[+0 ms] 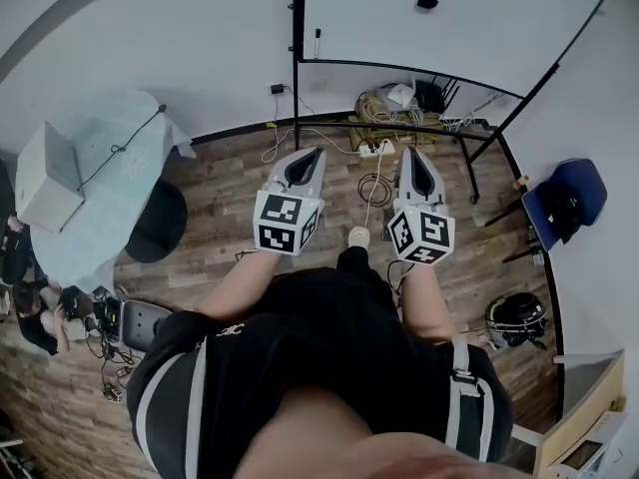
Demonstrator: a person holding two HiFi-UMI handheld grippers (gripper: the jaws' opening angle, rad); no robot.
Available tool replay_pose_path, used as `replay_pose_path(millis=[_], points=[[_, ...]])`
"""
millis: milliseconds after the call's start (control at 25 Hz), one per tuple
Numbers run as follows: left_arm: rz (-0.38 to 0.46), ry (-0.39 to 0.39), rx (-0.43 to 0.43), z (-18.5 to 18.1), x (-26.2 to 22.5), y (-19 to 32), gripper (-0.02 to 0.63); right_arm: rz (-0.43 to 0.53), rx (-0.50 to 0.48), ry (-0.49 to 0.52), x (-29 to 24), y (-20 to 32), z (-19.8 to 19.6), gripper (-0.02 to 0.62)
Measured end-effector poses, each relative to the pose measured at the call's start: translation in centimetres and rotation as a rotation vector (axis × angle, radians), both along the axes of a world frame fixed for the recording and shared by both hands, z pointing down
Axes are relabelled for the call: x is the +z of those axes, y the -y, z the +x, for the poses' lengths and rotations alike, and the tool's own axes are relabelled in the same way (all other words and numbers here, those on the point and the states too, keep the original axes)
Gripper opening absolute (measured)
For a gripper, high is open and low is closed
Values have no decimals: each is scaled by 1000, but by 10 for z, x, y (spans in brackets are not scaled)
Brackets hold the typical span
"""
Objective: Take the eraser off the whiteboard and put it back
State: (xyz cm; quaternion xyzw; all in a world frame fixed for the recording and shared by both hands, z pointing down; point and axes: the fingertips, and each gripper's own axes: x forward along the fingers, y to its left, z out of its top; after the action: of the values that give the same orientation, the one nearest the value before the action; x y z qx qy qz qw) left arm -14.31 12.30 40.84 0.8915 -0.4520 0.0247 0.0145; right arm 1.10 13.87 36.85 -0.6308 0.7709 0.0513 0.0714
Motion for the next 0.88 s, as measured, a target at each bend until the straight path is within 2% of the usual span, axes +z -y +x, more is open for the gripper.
replay_pose_path(millis=[280, 480, 640, 880], points=[[-2, 5, -6, 29, 8, 42, 9, 11, -22, -2, 0, 53, 25, 6], [-24, 15, -24, 49, 17, 75, 9, 16, -26, -59, 5, 89, 41, 6], [-53, 22, -40, 57, 27, 100, 9, 7, -44, -41, 11, 116, 49, 6], [-78, 54, -12, 82, 41, 132, 9, -15, -38, -14, 25, 148, 69, 6]])
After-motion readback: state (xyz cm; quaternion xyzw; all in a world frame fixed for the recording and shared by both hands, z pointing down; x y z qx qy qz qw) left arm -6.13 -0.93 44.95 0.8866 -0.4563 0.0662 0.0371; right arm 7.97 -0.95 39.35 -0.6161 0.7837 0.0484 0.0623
